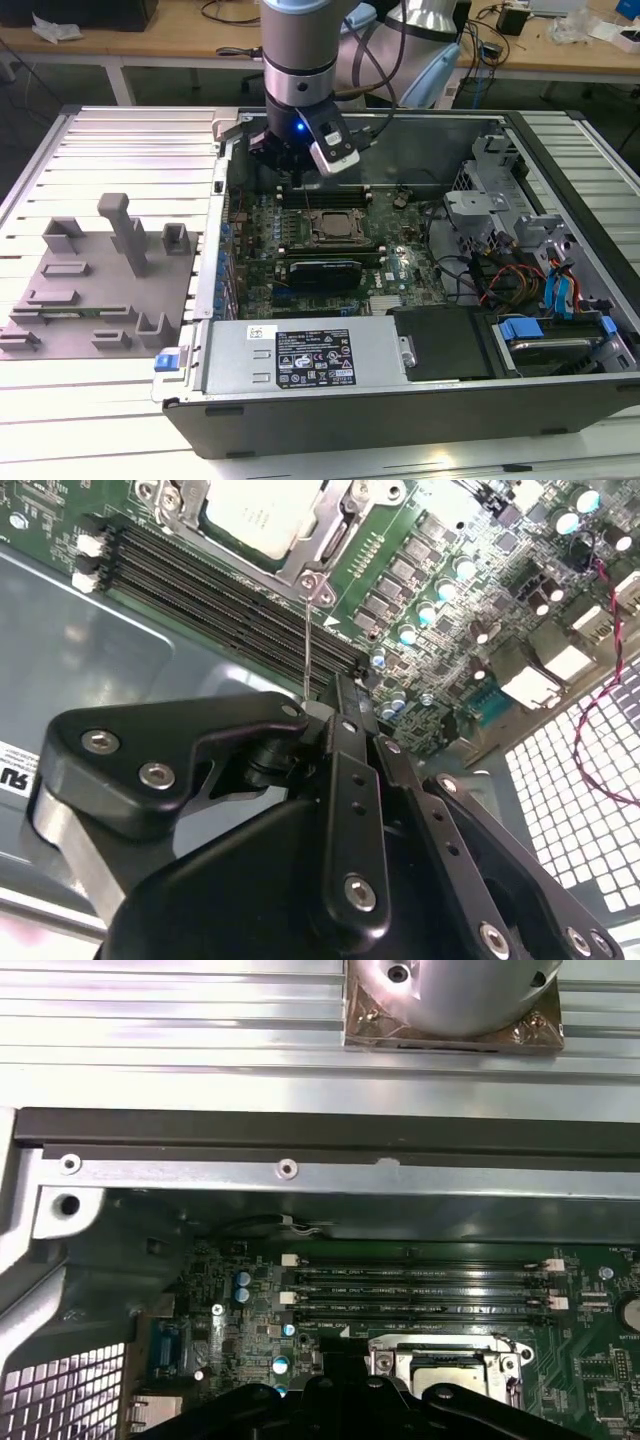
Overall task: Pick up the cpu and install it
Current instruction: 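Install the first cpu locking lever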
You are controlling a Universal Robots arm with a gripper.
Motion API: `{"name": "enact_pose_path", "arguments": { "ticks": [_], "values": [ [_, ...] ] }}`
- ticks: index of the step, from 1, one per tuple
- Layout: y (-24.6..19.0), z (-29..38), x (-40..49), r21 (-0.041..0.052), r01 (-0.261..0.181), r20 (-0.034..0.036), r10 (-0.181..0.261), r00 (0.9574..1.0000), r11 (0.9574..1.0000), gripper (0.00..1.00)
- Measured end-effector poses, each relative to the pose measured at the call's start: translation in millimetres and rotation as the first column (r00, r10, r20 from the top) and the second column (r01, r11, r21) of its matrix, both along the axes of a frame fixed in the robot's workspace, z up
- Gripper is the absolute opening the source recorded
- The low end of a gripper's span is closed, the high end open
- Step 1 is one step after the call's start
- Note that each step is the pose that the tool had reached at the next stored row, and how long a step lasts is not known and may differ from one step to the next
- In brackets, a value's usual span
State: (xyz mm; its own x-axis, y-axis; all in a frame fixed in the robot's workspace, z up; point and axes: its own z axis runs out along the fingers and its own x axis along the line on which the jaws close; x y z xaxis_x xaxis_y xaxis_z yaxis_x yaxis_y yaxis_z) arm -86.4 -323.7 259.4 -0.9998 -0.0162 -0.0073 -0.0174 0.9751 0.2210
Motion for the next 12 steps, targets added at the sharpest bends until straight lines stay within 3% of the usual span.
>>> {"name": "enact_pose_path", "arguments": {
  "ticks": [12],
  "values": [
    [0.0,0.0,8.8,-0.0001,0.000,-0.0001,0.000,1.0000,1.0000,0.11]
  ]
}}
